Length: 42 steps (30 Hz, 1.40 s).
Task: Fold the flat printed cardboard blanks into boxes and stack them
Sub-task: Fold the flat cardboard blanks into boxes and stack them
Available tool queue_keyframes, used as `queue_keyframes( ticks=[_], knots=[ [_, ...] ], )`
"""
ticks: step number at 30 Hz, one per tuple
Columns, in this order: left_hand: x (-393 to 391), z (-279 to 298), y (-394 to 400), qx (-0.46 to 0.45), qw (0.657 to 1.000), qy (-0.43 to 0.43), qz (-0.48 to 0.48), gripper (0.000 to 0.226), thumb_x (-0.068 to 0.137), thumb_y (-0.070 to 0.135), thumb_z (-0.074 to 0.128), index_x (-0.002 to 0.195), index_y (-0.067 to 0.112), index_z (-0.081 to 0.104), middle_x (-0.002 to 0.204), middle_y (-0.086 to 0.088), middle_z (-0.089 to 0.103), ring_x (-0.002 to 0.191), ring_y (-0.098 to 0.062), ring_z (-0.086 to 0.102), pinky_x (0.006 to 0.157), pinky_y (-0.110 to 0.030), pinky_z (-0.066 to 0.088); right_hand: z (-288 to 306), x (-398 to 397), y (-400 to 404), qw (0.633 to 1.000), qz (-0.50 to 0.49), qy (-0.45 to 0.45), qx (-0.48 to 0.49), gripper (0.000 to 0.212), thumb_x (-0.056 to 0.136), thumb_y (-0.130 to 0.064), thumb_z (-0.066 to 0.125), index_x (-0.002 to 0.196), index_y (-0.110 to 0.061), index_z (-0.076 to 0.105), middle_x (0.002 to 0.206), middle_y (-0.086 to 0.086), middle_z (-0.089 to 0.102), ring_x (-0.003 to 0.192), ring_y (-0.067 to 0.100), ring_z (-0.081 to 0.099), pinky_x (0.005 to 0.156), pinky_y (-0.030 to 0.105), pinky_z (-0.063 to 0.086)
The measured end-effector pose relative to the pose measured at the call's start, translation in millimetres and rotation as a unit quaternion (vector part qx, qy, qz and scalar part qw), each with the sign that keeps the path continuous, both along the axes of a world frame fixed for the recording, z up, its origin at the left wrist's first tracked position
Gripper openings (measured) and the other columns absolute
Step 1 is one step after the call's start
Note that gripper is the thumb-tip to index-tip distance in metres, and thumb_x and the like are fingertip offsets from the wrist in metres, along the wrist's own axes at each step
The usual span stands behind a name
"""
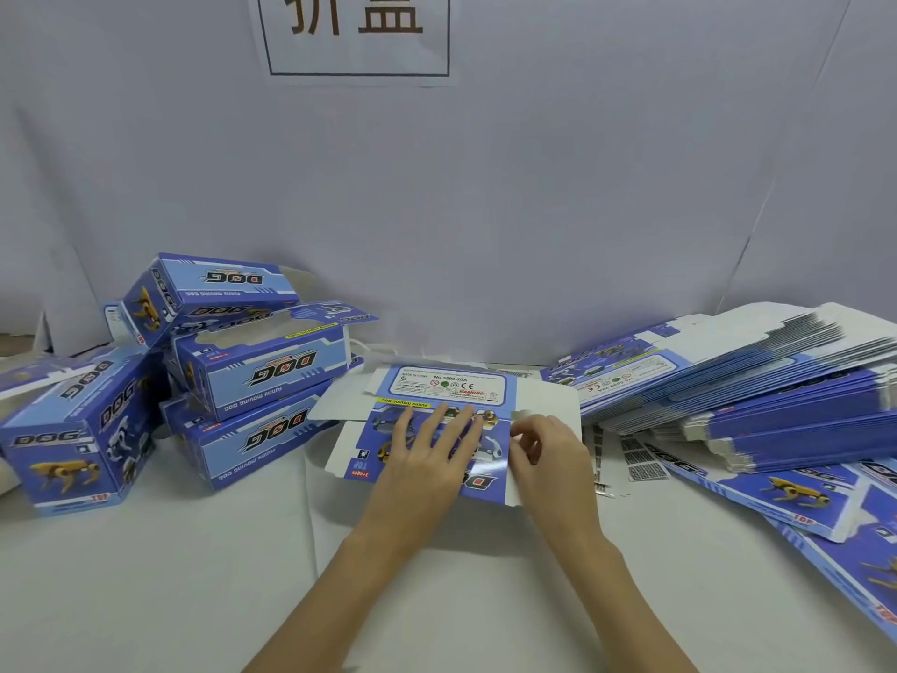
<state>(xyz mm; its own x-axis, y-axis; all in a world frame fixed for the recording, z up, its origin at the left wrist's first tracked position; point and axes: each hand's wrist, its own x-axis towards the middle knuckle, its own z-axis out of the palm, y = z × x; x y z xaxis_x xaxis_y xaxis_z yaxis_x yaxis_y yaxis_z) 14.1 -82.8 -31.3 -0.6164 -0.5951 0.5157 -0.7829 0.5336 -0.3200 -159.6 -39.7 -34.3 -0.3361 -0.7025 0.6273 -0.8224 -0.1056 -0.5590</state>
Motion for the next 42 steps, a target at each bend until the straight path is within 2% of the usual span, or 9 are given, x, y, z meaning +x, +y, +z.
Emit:
queue_keyframes(
  ticks=[4, 10, 13, 17, 19, 24, 30, 38, 42],
  knots=[
    [0.2, 3.0, -0.1, 0.014, 1.0, -0.005, 0.006, 0.083, 0.06, 0.019, 0.098, 0.137, 0.012, 0.068, 0.138, -0.008, 0.068, 0.122, -0.032, 0.068, 0.091, -0.056, 0.059, 8.2, -5.0, -1.2, 0.991, 0.051, -0.112, 0.045, 0.017, 0.093, -0.008, 0.071, 0.088, -0.024, 0.075, 0.079, -0.017, 0.071, 0.073, 0.004, 0.065, 0.063, 0.01, 0.043],
    [-6.5, 0.2, 3.8, 0.011, 1.0, -0.004, -0.024, 0.076, 0.064, 0.025, 0.096, 0.134, 0.011, 0.07, 0.134, -0.012, 0.07, 0.119, -0.035, 0.07, 0.092, -0.05, 0.06, 23.2, -1.4, 4.3, 0.914, 0.127, -0.357, 0.148, 0.024, 0.093, -0.048, 0.077, 0.083, -0.025, 0.077, 0.081, -0.012, 0.08, 0.076, 0.005, 0.078, 0.056, 0.019, 0.054],
    [-5.3, -4.4, 4.5, 0.031, 0.998, 0.026, -0.041, 0.085, 0.066, 0.024, 0.095, 0.143, 0.009, 0.062, 0.141, -0.012, 0.065, 0.126, -0.036, 0.065, 0.098, -0.047, 0.058, 21.2, 0.1, 3.2, 0.904, 0.14, -0.363, 0.178, 0.014, 0.092, -0.034, 0.081, 0.092, -0.021, 0.074, 0.092, -0.005, 0.081, 0.078, 0.003, 0.077, 0.052, 0.013, 0.051],
    [-0.3, -12.6, -4.4, 0.141, 0.987, 0.059, -0.047, 0.109, 0.089, 0.05, 0.066, 0.166, 0.021, -0.004, 0.173, -0.01, 0.003, 0.16, -0.033, 0.001, 0.127, -0.053, 0.015, 20.8, -2.5, 6.8, 0.905, 0.166, -0.359, 0.154, 0.005, 0.1, -0.013, 0.071, 0.1, -0.011, 0.066, 0.096, -0.003, 0.081, 0.086, 0.013, 0.079, 0.06, 0.02, 0.058],
    [6.1, -8.3, -9.0, 0.128, 0.985, 0.088, -0.072, 0.116, 0.084, 0.079, 0.056, 0.166, 0.026, -0.007, 0.174, -0.009, -0.008, 0.16, -0.03, -0.014, 0.129, -0.052, -0.001, 24.6, -5.2, 11.0, 0.914, 0.187, -0.335, 0.134, 0.007, 0.103, -0.012, 0.066, 0.104, -0.012, 0.06, 0.098, -0.002, 0.082, 0.091, 0.018, 0.08, 0.066, 0.033, 0.065],
    [23.7, 6.3, -13.0, 0.088, 0.983, 0.136, -0.086, 0.137, 0.064, 0.098, 0.055, 0.167, 0.027, -0.002, 0.174, -0.009, -0.008, 0.161, -0.032, -0.009, 0.126, -0.06, 0.005, 38.9, -2.2, 20.4, 0.923, 0.235, -0.286, 0.103, 0.018, 0.106, -0.007, 0.06, 0.12, -0.017, 0.064, 0.112, 0.002, 0.079, 0.103, 0.021, 0.078, 0.079, 0.051, 0.066],
    [23.6, 13.3, -10.2, 0.042, 0.978, 0.188, -0.085, 0.146, 0.055, 0.092, 0.072, 0.166, 0.022, 0.008, 0.172, -0.009, 0.018, 0.158, -0.033, 0.021, 0.12, -0.058, 0.028, 48.3, 4.5, 31.7, 0.927, 0.303, -0.212, 0.066, 0.018, 0.104, -0.009, 0.059, 0.117, -0.017, 0.069, 0.114, -0.003, 0.077, 0.11, 0.019, 0.073, 0.084, 0.038, 0.064],
    [21.3, 25.4, -10.3, -0.071, 0.935, 0.327, -0.118, 0.1, 0.067, 0.062, 0.089, 0.142, 0.017, 0.041, 0.136, -0.006, 0.06, 0.119, -0.029, 0.059, 0.099, -0.051, 0.049, 52.3, 22.9, 35.2, 0.964, 0.17, 0.055, -0.199, 0.022, 0.098, -0.018, 0.07, 0.119, -0.016, 0.076, 0.117, -0.009, 0.073, 0.116, 0.011, 0.062, 0.103, 0.053, 0.045],
    [37.2, 37.6, -10.8, -0.023, 0.881, 0.448, -0.152, 0.1, 0.062, 0.062, 0.087, 0.139, 0.018, 0.041, 0.129, 0.002, 0.056, 0.111, -0.021, 0.057, 0.095, -0.037, 0.048, 54.0, 24.4, 31.3, 0.944, 0.148, -0.014, -0.294, 0.056, 0.098, -0.019, 0.073, 0.148, -0.01, 0.049, 0.152, 0.002, 0.053, 0.143, 0.028, 0.05, 0.115, 0.043, 0.041]
  ],
)
